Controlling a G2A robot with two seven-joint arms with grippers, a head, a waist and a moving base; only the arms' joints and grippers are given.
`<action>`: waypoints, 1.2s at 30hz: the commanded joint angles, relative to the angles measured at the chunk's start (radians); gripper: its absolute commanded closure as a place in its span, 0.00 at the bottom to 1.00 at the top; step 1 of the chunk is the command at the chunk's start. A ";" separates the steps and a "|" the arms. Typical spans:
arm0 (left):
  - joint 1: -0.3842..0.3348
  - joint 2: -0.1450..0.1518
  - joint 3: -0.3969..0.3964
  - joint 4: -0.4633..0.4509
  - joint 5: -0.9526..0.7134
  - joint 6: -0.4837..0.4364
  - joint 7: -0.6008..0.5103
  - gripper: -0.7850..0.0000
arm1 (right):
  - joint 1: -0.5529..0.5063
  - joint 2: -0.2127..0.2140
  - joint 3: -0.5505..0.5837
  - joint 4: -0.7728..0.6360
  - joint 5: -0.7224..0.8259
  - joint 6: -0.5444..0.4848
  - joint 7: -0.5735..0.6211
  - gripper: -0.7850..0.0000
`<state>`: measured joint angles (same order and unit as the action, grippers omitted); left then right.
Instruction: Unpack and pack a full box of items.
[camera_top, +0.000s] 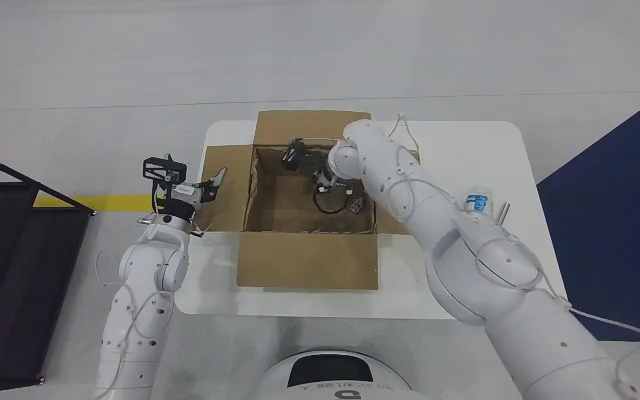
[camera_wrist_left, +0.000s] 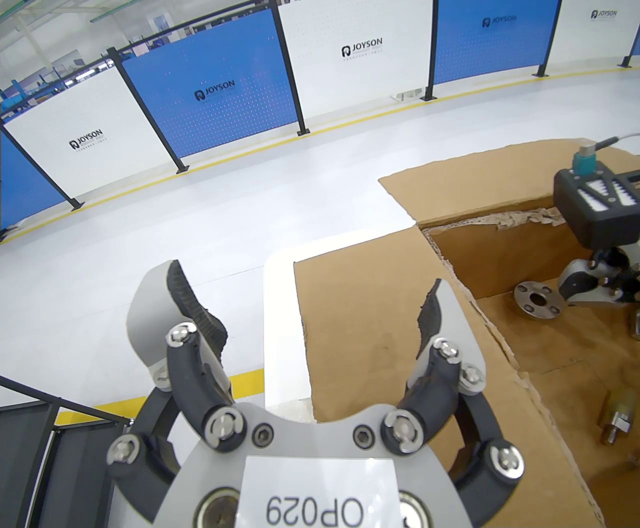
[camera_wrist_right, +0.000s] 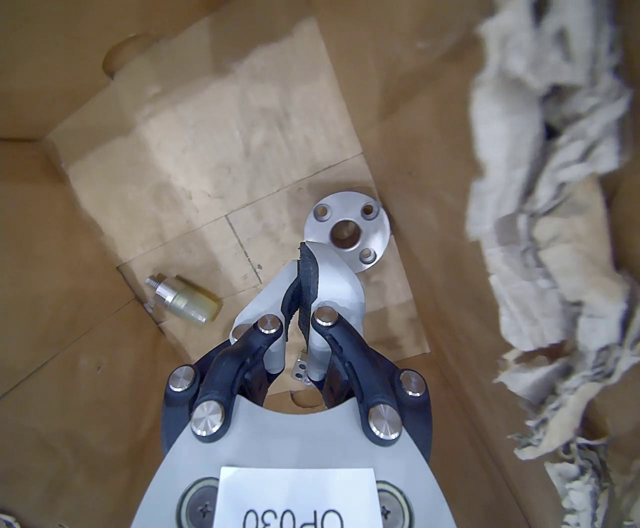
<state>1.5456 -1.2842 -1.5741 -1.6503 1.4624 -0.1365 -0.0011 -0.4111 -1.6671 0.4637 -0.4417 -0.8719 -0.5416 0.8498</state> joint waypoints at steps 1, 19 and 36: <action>0.000 0.000 0.000 0.000 0.000 0.000 0.000 0.00 | -0.019 0.007 0.001 -0.024 -0.011 0.029 0.006 0.93; 0.000 0.000 0.000 0.000 0.000 0.000 0.000 0.00 | -0.096 0.042 0.021 -0.130 -0.141 0.204 -0.067 0.51; 0.000 0.000 0.000 0.000 0.000 0.000 0.000 0.00 | -0.083 -0.013 0.003 -0.075 -0.170 0.189 -0.051 0.50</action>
<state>1.5456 -1.2842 -1.5741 -1.6503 1.4624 -0.1365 -0.0011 -0.4954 -1.6750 0.4683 -0.5266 -1.0418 -0.3508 0.7988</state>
